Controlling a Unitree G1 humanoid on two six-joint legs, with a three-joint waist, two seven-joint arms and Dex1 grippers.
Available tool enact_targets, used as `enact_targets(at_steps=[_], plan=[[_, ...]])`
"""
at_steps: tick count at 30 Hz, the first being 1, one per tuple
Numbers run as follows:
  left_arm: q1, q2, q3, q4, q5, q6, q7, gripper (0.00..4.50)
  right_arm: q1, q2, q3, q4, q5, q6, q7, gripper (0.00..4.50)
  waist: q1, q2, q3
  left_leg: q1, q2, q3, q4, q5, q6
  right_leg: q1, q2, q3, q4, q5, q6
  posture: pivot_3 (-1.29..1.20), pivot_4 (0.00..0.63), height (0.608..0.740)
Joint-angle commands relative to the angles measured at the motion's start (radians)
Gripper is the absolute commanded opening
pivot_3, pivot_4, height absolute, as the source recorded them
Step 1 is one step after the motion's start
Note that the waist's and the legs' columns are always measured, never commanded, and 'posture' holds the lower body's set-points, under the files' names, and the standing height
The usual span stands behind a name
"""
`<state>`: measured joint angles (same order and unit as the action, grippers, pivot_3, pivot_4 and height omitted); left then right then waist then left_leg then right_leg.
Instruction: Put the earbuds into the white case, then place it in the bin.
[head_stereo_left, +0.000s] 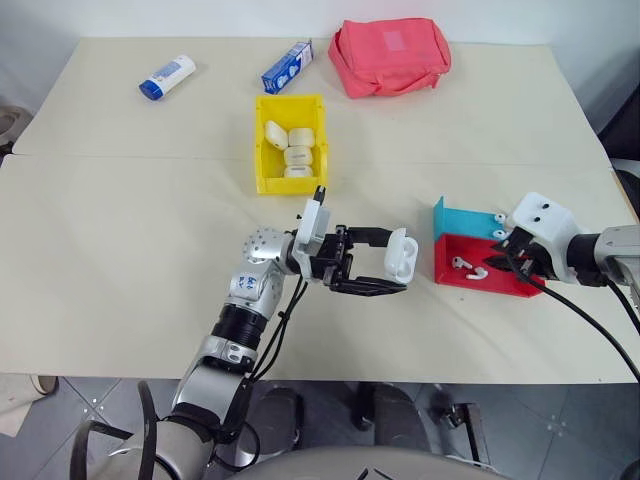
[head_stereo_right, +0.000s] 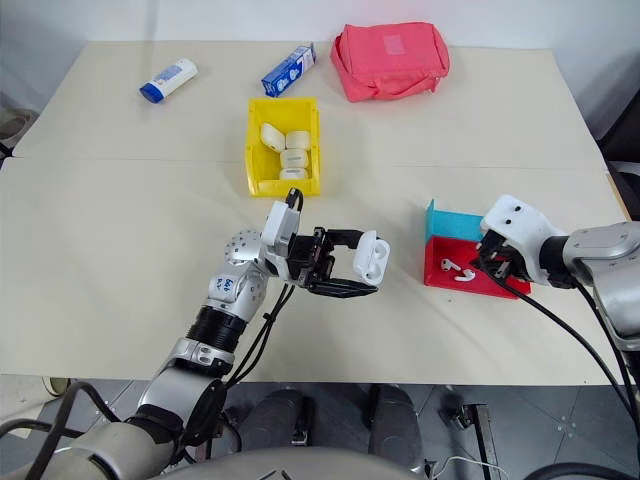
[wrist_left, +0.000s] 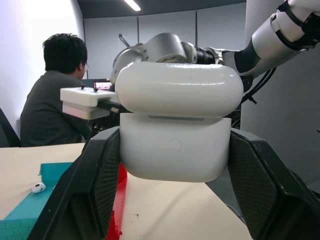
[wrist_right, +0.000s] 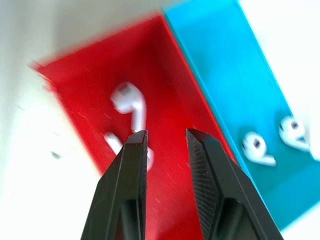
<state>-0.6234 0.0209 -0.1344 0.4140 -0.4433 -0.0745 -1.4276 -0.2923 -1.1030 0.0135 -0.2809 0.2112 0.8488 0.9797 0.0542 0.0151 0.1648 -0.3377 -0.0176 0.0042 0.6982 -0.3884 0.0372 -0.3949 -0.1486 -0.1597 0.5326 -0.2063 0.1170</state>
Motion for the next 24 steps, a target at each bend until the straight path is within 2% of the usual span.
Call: enact_targets(at_steps=[1, 5, 13, 24], plan=[[-0.011, -0.005, 0.005, -0.021, -0.015, -0.005, 0.005, 2.8, 0.024, 0.004, -0.045, -0.063, 0.027, 0.042, -0.018, 1.26, 0.0, 0.0, 0.0, 0.0, 0.0, 0.0, 0.0, 0.0, 0.0, 0.0, 0.0, 0.0, 0.0, 0.0, 0.0, 0.0, 0.15, 0.74], [-0.008, -0.004, 0.003, -0.023, -0.015, -0.004, 0.003, 2.8, 0.09, -0.011, -0.067, -0.136, 0.074, 0.07, 0.004, 1.26, -0.001, 0.0, 0.0, -0.001, 0.0, 0.0, -0.001, 0.0, 0.0, 0.0, 0.0, 0.0, 0.0, 0.0, 0.0, 0.0, 0.15, 0.74], [-0.001, -0.002, 0.001, -0.032, -0.016, 0.0, 0.003, 2.8, 0.132, -0.03, -0.081, -0.156, 0.113, 0.074, 0.015, 1.26, -0.001, 0.0, 0.0, 0.0, 0.0, 0.0, 0.0, 0.0, 0.0, 0.0, 0.0, 0.0, -0.001, 0.0, 0.0, 0.0, 0.15, 0.74], [0.01, 0.002, -0.001, -0.051, -0.016, 0.008, 0.008, 2.8, 0.103, -0.03, -0.02, 0.004, 0.034, -0.015, -0.018, 1.26, -0.003, 0.0, 0.0, 0.0, 0.0, 0.0, 0.0, 0.0, 0.001, 0.0, 0.0, 0.0, -0.001, 0.0, 0.0, 0.0, 0.15, 0.74]])
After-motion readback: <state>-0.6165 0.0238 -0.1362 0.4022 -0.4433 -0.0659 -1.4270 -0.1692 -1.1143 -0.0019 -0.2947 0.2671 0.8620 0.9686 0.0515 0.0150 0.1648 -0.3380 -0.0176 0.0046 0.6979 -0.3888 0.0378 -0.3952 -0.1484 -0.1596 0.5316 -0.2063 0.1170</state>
